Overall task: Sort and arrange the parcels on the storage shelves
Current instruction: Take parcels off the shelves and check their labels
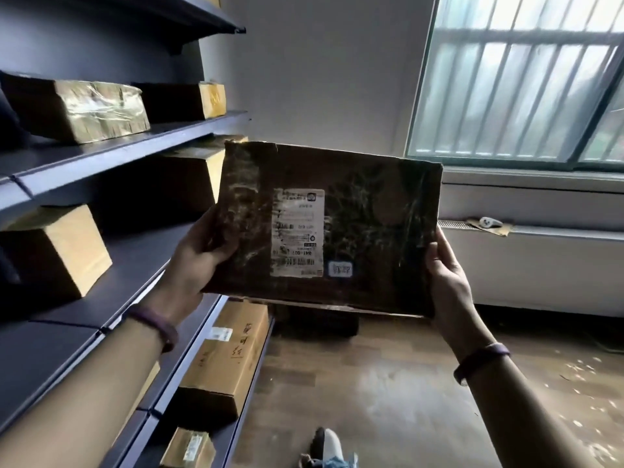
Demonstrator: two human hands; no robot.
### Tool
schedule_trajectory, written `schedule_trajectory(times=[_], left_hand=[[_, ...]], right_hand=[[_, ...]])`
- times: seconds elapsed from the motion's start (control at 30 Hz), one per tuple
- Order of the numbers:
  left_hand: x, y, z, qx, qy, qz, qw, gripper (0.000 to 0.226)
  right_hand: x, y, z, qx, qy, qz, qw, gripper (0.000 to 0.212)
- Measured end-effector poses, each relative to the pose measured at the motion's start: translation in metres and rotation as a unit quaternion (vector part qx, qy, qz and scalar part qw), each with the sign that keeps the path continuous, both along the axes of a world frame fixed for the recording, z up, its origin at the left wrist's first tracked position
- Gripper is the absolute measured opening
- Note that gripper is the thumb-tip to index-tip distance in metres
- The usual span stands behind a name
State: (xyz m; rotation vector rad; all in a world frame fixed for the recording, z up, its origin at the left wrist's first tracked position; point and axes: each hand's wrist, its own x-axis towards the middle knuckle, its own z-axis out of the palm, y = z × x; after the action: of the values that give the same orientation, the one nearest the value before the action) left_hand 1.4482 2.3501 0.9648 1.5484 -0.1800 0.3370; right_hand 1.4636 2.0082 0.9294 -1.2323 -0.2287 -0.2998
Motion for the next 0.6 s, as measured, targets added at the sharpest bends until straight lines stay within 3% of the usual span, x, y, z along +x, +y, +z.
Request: schedule_trajectory(times=[0.3, 0.6], left_hand=[[0.158, -0.021, -0.026, -0.048, 0.052, -0.006, 0.997, 0.053], [0.405, -0.025, -0.069, -0.039, 0.016, -0.106, 0.993, 0.050]], right_hand=[[0.115, -0.013, -0.025, 0.032, 0.020, -0.021, 0.999, 0.043], [0.306, -0.011, -0.044, -0.021, 0.035, -0.131, 0.991, 0.041]])
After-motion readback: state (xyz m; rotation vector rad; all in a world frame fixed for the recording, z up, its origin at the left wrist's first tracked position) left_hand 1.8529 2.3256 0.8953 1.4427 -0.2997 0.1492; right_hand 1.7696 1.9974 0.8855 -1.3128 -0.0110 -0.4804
